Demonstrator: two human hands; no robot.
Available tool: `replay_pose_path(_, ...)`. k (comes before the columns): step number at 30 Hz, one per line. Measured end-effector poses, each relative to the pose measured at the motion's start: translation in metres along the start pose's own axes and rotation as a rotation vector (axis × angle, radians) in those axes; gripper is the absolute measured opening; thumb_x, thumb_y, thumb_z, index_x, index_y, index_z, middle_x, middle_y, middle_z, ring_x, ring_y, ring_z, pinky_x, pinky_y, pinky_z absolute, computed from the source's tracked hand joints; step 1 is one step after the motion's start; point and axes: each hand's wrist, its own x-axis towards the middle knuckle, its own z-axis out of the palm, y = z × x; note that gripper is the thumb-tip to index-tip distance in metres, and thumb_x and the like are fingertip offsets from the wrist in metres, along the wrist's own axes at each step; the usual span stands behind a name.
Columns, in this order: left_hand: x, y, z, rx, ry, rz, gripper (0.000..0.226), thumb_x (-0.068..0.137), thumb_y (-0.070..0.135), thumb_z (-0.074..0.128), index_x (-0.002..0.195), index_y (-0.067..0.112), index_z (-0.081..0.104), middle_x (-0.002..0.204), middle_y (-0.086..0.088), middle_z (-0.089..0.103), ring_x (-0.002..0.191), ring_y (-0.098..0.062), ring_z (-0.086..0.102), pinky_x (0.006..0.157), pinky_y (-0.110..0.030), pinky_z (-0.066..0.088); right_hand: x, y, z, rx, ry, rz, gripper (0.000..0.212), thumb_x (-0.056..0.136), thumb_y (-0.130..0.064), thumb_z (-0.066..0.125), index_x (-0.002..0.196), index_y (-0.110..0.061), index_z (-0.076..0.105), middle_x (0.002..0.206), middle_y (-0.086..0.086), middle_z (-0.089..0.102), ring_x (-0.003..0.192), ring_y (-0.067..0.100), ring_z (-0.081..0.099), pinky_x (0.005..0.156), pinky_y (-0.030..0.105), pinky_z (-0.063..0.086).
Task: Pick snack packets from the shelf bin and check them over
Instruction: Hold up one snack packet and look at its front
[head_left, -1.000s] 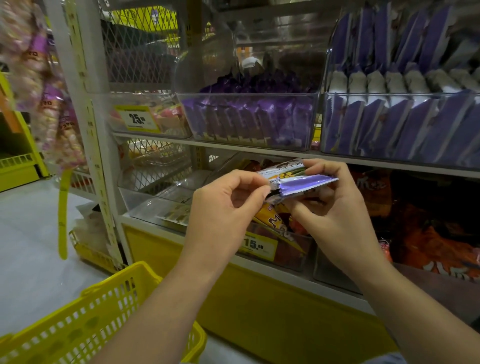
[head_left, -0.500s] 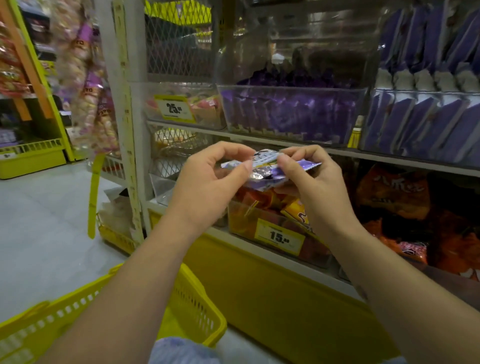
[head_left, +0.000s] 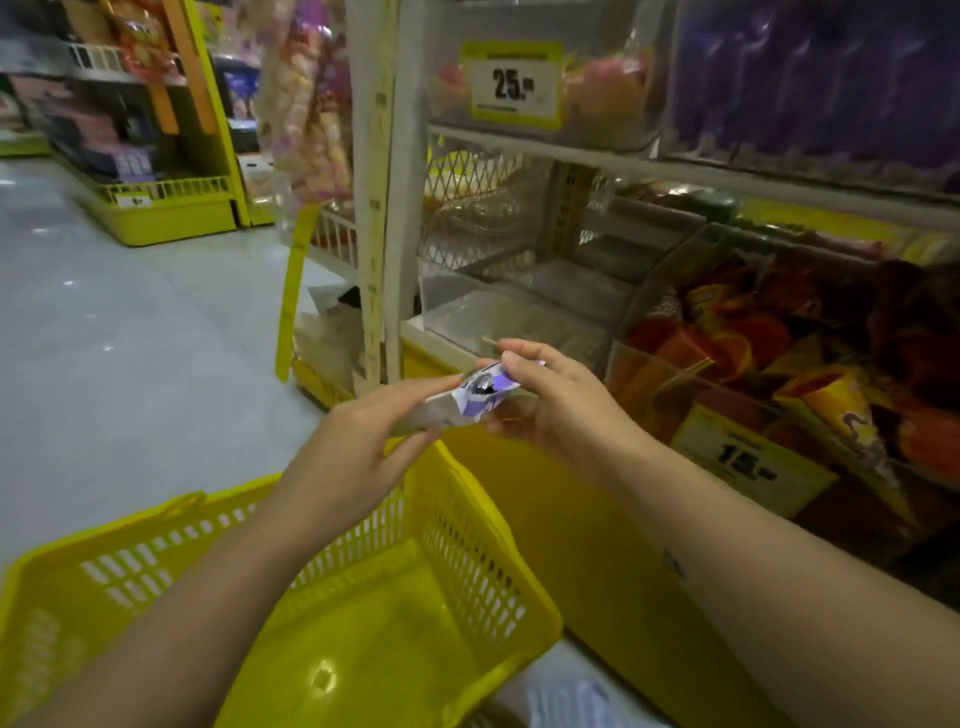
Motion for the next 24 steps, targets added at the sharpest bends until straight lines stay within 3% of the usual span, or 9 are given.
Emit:
replay_pose_path(2,-0.020,-0.030,0.010,0.029,-0.007,-0.058,0.053,0.088,0.018,0.065,0.134,0.040,0.051,0.126,0.034,0.050,0.112,0.010,0.053,0.089,-0.005,0.039,0.013,0.029,-0.006,-0.116,-0.002,0.060,0.023,0.098,-0.023,0.051,0.121,-0.016,0.052,0.101,0.003,0.065,0.069,0.017,0.065,0.060,0.026,0.055)
replay_pose_path(6,-0.064,-0.092,0.042,0.162,-0.171,-0.249,0.048,0.088,0.019,0.070,0.129,0.039,0.056,0.126,0.016,0.062,0.114,-0.015,0.061,0.086,-0.025,0.048,0.032,0.091,-0.038,-1.029,-0.044,0.079,0.051,0.094,-0.026,0.060,0.140,-0.008,0.045,0.134,0.009,0.057,0.112,0.017,0.058,0.089,0.026,0.047)
replay_pose_path(8,-0.082,-0.116,0.062,0.227,-0.277,-0.363,0.039,0.092,0.030,0.061,0.130,0.038,0.057,0.128,0.008,0.065,0.116,-0.021,0.061,0.083,-0.031,0.050,0.034,0.115,-0.048,-1.193,-0.101,0.176,0.060,0.092,-0.027,0.064,0.143,-0.008,0.040,0.140,0.010,0.053,0.125,0.020,0.052,0.100,0.027,0.039)
replay_pose_path(12,-0.108,-0.151,0.104,0.366,-0.548,-0.464,0.040,0.097,0.038,0.051,0.137,0.040,0.049,0.135,0.006,0.059,0.119,-0.022,0.058,0.088,-0.033,0.048,0.035,0.145,-0.058,-1.150,-0.201,0.216,0.056,0.088,-0.015,0.069,0.139,-0.013,0.046,0.131,0.007,0.060,0.117,0.020,0.059,0.098,0.032,0.045)
replay_pose_path(15,-0.120,-0.168,0.131,0.433,-0.689,-0.492,0.043,0.100,0.031,0.046,0.143,0.037,0.042,0.141,0.002,0.053,0.122,-0.024,0.056,0.095,-0.036,0.046,0.037,0.152,-0.062,-1.096,-0.213,0.201,0.054,0.085,-0.007,0.069,0.135,-0.016,0.050,0.117,0.002,0.065,0.107,0.019,0.062,0.094,0.036,0.049)
replay_pose_path(18,-0.131,-0.178,0.152,0.484,-0.779,-0.541,0.048,0.100,0.023,0.045,0.146,0.036,0.038,0.142,-0.001,0.051,0.123,-0.025,0.054,0.095,-0.037,0.046,0.042,0.153,-0.066,-1.085,-0.265,0.187,0.053,0.085,-0.002,0.068,0.133,-0.014,0.052,0.094,-0.014,0.062,0.085,0.005,0.061,0.078,0.019,0.049)
replay_pose_path(20,-0.139,-0.180,0.164,0.501,-0.861,-0.578,0.045,0.100,0.026,0.045,0.144,0.033,0.040,0.140,-0.002,0.051,0.124,-0.026,0.054,0.096,-0.038,0.045,0.043,0.153,-0.067,-1.079,-0.286,0.183,0.053,0.085,-0.001,0.067,0.134,-0.014,0.051,0.093,-0.015,0.061,0.083,0.003,0.061,0.074,0.014,0.048)
replay_pose_path(24,-0.156,-0.181,0.183,0.463,-0.997,-0.665,0.035,0.097,0.020,0.045,0.130,0.020,0.056,0.136,-0.006,0.053,0.124,-0.025,0.052,0.101,-0.040,0.042,0.043,0.154,-0.070,-1.094,-0.254,0.172,0.053,0.086,-0.002,0.066,0.135,-0.017,0.050,0.094,-0.008,0.064,0.081,0.007,0.063,0.075,0.018,0.051)
